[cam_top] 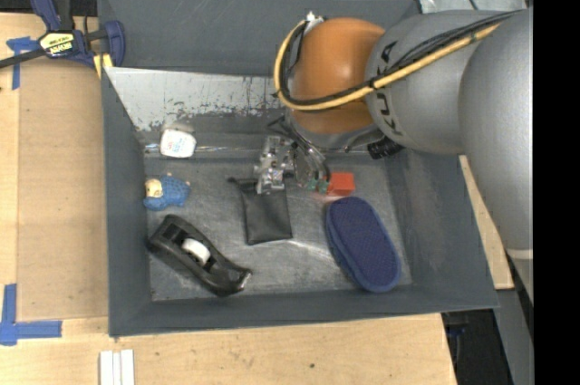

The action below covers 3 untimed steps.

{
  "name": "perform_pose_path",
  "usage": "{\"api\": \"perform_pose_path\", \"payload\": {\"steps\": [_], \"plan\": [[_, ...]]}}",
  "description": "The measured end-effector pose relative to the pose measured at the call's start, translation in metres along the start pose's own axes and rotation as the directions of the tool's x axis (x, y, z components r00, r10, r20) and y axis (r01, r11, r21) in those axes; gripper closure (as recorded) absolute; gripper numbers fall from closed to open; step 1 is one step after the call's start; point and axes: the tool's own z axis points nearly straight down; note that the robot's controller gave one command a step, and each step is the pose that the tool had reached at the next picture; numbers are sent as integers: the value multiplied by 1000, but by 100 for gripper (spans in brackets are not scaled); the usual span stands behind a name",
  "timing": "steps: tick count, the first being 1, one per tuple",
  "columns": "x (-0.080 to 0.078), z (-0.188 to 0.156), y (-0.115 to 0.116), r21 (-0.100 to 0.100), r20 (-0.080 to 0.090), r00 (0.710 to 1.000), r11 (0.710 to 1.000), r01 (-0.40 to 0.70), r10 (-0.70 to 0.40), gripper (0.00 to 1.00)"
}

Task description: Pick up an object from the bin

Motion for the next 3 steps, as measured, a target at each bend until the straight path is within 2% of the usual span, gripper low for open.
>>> {"api": "perform_pose_path", "payload": {"steps": [2, 3], "plan": [[-3, -12, 0, 0, 0, 1000, 1000, -3, 3, 100], [-6, -71, -1, -1, 2, 1000, 1000, -4, 4, 100]]}}
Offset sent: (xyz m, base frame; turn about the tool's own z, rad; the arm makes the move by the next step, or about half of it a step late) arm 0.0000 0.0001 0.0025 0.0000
